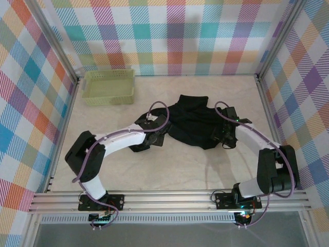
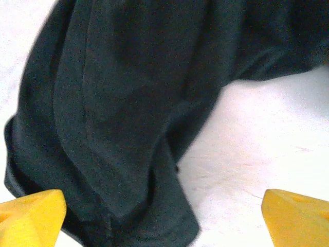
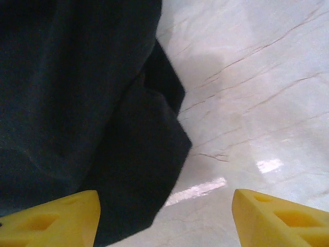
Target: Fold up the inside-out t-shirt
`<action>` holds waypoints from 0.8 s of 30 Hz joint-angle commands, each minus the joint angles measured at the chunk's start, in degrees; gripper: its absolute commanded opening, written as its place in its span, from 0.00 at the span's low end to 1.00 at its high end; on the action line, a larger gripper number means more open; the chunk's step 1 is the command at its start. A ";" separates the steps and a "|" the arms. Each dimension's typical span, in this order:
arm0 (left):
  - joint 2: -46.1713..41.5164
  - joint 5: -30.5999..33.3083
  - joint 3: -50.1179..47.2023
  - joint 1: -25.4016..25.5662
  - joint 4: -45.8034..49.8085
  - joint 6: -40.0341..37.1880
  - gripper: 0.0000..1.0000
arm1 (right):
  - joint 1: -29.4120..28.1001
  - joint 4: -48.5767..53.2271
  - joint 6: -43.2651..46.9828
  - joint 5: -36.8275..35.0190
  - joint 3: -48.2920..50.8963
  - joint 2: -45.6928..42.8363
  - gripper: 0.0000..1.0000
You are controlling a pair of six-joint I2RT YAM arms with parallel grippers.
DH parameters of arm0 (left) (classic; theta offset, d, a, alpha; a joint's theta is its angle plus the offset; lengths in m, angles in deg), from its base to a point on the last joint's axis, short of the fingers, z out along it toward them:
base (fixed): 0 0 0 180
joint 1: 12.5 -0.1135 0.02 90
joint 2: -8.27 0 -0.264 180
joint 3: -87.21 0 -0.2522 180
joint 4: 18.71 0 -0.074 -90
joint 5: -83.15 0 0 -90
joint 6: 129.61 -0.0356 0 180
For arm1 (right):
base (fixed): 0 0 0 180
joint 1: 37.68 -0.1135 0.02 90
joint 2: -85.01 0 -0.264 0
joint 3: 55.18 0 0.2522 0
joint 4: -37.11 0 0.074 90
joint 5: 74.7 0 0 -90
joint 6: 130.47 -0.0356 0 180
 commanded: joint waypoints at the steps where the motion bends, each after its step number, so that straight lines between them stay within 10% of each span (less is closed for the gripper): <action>1: 4.04 1.26 -1.17 -3.27 -1.47 2.68 0.97 | -0.15 -3.24 -0.76 4.46 -0.01 2.91 0.68; 6: 9.77 2.24 1.02 -5.86 -2.44 0.45 0.83 | -0.31 -3.85 -0.06 3.18 -1.40 6.53 0.46; 12: 7.02 7.18 4.48 -6.59 0.61 -1.96 0.21 | 0.73 -0.57 -0.03 -3.41 -3.13 2.20 0.00; 24: -24.32 17.75 -5.37 -7.60 0.00 -1.56 0.00 | 4.22 17.11 3.04 -15.51 -12.23 -27.10 0.00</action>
